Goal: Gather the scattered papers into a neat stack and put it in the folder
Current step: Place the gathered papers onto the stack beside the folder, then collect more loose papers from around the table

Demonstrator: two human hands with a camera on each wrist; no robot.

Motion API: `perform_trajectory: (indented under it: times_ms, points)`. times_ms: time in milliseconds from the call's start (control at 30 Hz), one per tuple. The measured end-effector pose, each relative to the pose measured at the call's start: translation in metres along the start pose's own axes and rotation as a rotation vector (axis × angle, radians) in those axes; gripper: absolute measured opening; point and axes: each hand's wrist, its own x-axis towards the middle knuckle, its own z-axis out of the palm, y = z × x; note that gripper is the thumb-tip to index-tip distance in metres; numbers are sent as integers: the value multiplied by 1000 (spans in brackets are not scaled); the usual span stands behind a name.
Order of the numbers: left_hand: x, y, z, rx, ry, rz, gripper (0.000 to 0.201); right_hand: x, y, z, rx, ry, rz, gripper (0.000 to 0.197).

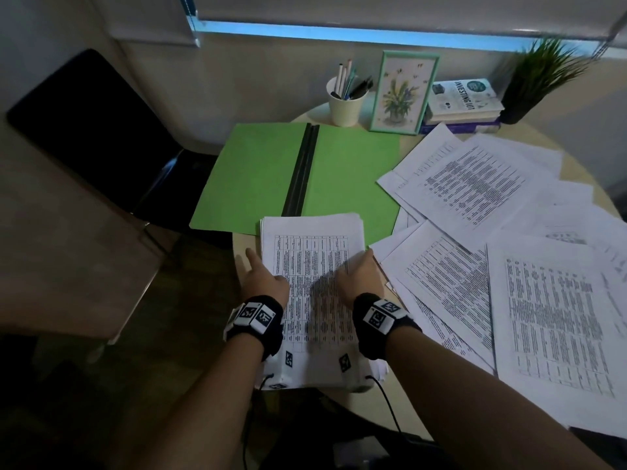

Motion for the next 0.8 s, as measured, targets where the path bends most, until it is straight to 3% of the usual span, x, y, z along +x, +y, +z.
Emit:
perform_trajectory:
  times_ms: [200, 367, 467, 600, 733, 800]
  points:
    - [-7, 11, -3, 26, -41, -33, 89, -1, -1, -9, -30, -18, -14, 29]
    - [-23, 47, 5, 104, 47, 99, 94, 2, -7, -49, -14, -88, -28, 52]
    - [-43, 98, 27, 115, 4, 250, 90, 9, -8, -90, 18, -119, -92, 52]
    - [-78, 172, 75, -33, -194, 427, 77, 20, 1, -169, 74, -75, -140, 38]
    - [-112, 214, 127, -41, -302, 478, 63, 34, 44, -253, 119, -14, -94, 25]
    - [-121, 224, 155, 72, -327, 515, 62, 39, 75, -287, 109, 37, -46, 27]
